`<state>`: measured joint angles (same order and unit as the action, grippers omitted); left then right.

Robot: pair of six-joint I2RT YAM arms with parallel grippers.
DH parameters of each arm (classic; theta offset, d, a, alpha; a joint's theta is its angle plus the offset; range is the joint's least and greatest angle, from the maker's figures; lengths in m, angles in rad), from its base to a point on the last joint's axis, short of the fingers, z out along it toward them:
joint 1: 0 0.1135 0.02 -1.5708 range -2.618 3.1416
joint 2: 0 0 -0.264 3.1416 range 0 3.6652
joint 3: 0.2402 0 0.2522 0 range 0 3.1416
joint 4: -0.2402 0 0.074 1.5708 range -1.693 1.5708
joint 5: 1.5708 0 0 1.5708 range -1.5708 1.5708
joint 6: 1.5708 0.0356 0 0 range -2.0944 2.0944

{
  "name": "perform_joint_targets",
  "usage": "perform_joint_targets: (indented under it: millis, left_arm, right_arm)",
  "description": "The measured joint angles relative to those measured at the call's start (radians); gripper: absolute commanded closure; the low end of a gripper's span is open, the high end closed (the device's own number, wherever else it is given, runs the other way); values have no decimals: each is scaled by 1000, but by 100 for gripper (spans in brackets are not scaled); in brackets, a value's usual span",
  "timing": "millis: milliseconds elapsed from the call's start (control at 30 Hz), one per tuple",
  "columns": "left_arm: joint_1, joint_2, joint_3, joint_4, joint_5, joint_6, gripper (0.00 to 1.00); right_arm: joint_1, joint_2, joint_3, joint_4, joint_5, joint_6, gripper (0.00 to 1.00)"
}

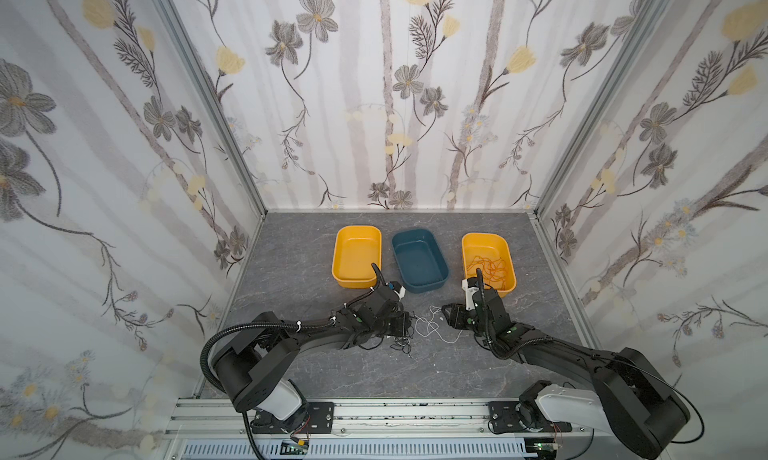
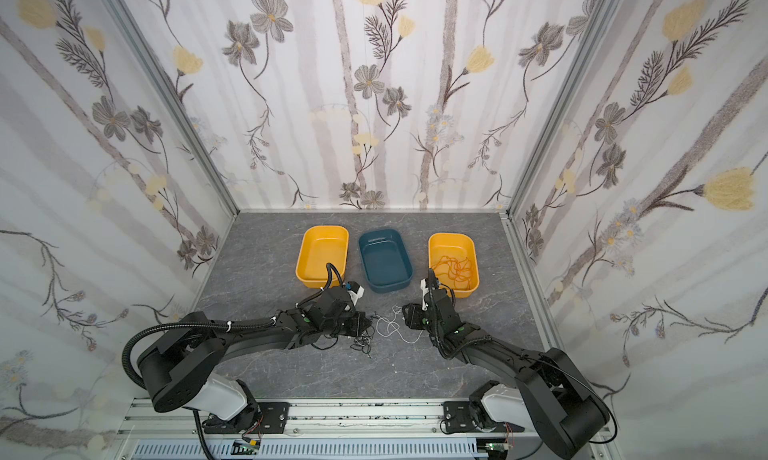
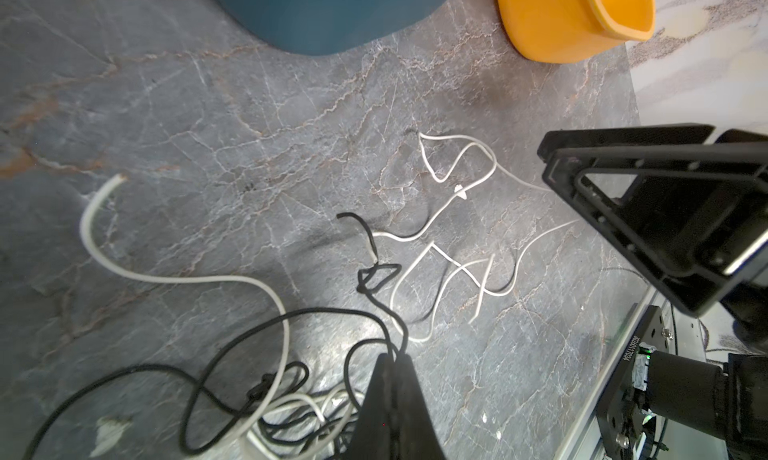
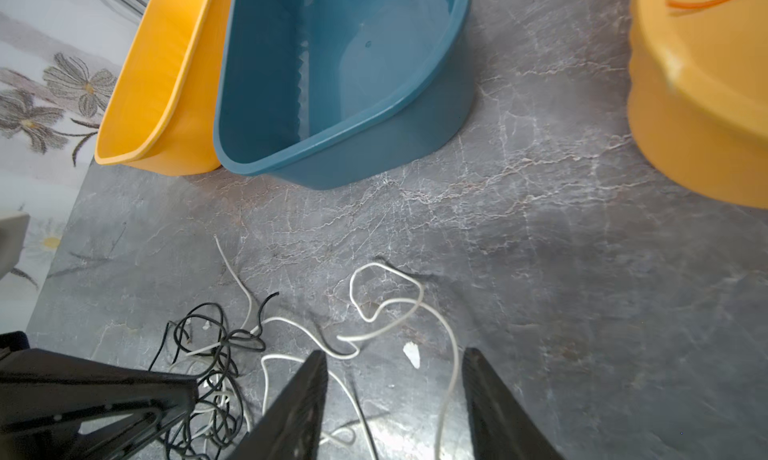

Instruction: Untangle the cables

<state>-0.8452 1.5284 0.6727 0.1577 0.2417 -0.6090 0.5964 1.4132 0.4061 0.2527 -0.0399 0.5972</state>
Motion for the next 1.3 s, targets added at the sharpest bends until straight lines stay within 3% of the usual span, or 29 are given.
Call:
perform_joint_targets:
  millis: [400, 467, 567, 667, 900, 1300]
  left_arm:
    - [3, -2, -23, 11, 15, 0, 97]
    - [4, -3, -24, 15, 15, 0, 97]
    - [4, -5, -29, 18, 17, 0, 97]
    - [4, -13, -35, 19, 16, -1, 97]
    - [4, -28, -45, 21, 8, -1, 97]
    - [18, -62, -69, 5, -25, -5, 97]
  right_arm:
    - [68, 254, 154, -6, 35, -26, 37]
    - [88, 293, 178, -16, 54, -26, 43]
    - [110, 327, 198, -16, 97, -29, 67]
    - [119, 331, 196, -26, 127, -21, 82]
    - [122, 233, 153, -59, 204, -14, 99]
    - [119, -137, 104, -182, 327, -26, 100]
